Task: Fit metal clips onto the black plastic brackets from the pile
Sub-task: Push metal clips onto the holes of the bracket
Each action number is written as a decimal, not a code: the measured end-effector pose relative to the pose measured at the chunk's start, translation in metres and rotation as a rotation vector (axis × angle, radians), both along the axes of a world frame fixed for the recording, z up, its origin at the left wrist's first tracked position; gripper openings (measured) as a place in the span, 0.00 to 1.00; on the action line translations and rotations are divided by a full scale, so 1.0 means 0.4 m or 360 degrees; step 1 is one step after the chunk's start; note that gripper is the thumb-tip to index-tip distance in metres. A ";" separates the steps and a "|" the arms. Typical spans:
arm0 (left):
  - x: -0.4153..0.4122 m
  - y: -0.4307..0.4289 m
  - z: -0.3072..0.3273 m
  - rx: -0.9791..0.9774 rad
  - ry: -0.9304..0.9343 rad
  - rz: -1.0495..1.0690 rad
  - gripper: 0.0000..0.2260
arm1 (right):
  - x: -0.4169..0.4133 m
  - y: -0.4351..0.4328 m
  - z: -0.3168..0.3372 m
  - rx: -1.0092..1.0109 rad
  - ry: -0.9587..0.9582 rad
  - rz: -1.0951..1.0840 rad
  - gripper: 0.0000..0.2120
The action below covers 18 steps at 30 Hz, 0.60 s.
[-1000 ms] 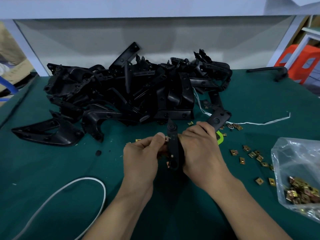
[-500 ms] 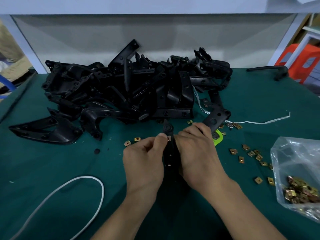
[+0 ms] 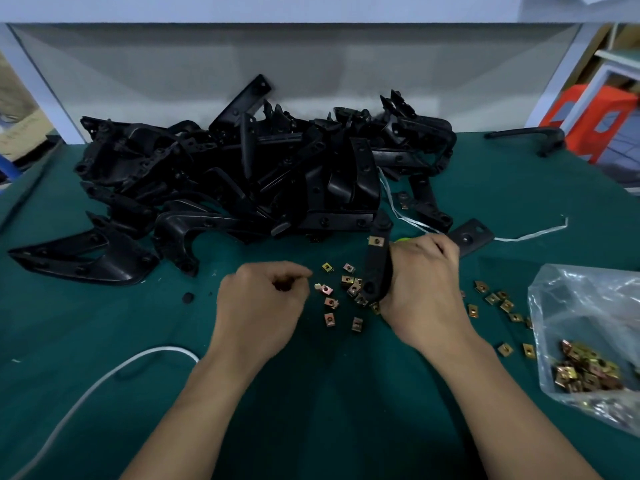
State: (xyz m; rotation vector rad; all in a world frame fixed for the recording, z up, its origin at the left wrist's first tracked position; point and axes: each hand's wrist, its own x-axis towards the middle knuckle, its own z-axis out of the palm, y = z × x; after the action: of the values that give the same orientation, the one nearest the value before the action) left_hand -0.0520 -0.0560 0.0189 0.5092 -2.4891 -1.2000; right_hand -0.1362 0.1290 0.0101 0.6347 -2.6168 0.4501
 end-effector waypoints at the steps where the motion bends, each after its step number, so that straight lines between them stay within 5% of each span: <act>1: 0.000 -0.004 0.006 -0.0102 -0.0068 -0.0057 0.11 | -0.002 0.002 -0.002 -0.0011 0.0019 0.0004 0.24; 7: 0.006 0.010 0.002 -0.0297 -0.0296 -0.0473 0.10 | -0.005 -0.004 -0.017 0.0007 0.0049 0.0013 0.22; 14: 0.002 0.015 -0.017 -0.0470 -0.0245 -0.0502 0.05 | -0.004 -0.009 -0.026 0.0063 0.0035 0.0021 0.19; 16: 0.001 0.026 -0.012 -0.0169 -0.0198 -0.0416 0.10 | -0.003 -0.009 -0.023 0.0065 0.0029 0.0010 0.19; 18: 0.000 0.040 0.008 0.0629 -0.0143 -0.0350 0.11 | -0.002 -0.010 -0.020 0.0081 0.0019 0.0010 0.17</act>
State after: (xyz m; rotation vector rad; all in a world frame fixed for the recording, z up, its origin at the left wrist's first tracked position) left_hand -0.0518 -0.0398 0.0222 0.3973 -2.4340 -1.8107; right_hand -0.1369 0.1248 0.0022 0.6602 -2.6227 0.3817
